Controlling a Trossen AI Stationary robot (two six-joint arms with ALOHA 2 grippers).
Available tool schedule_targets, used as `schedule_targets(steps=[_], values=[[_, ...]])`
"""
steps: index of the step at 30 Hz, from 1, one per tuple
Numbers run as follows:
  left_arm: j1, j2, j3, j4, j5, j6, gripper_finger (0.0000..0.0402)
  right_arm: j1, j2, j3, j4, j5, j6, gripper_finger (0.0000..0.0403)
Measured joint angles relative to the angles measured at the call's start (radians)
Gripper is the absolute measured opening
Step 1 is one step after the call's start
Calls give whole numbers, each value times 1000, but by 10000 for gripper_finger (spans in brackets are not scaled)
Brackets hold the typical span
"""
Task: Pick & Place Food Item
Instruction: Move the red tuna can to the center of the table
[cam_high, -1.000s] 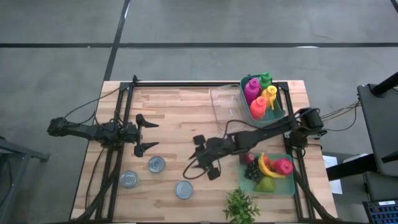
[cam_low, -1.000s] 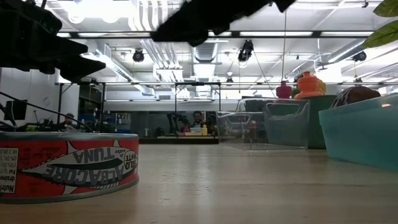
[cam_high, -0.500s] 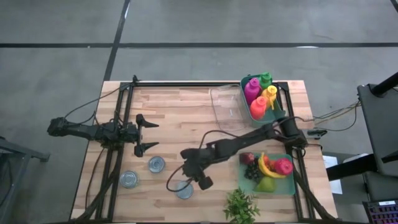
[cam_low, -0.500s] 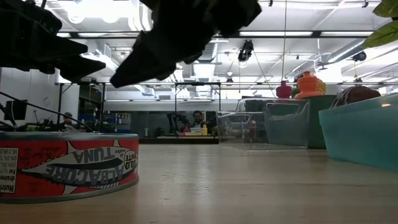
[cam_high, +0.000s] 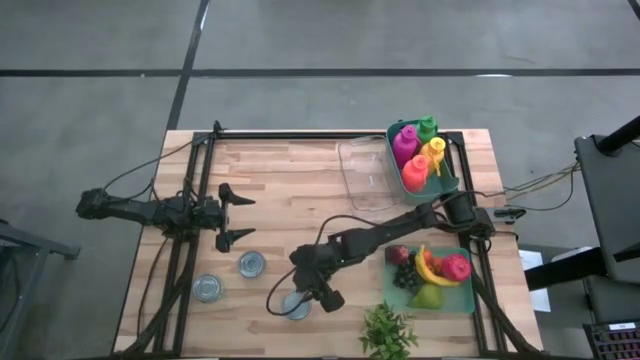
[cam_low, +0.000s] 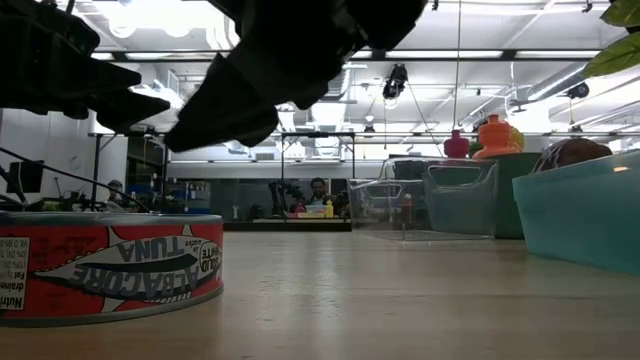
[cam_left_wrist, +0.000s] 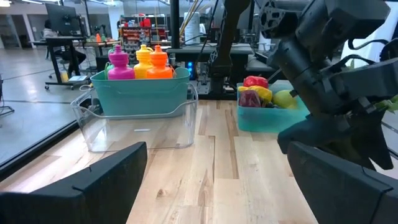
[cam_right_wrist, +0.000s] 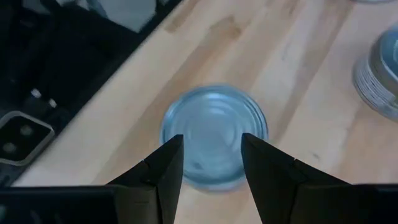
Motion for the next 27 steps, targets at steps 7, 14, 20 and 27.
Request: schedule_targets(steps=[7, 14, 20, 27], values=[[0, 0, 0, 0, 0, 0, 391, 2, 15, -21, 75, -78, 59, 157], [0, 0, 0, 0, 0, 0, 390, 0, 53, -22, 129, -134, 83, 157], [0, 8, 0, 0, 1, 0, 390, -12, 81, -22, 182, -160, 124, 157], [0, 17, 0, 0, 2, 0, 390, -57, 133, -21, 190, -249, 263, 157]])
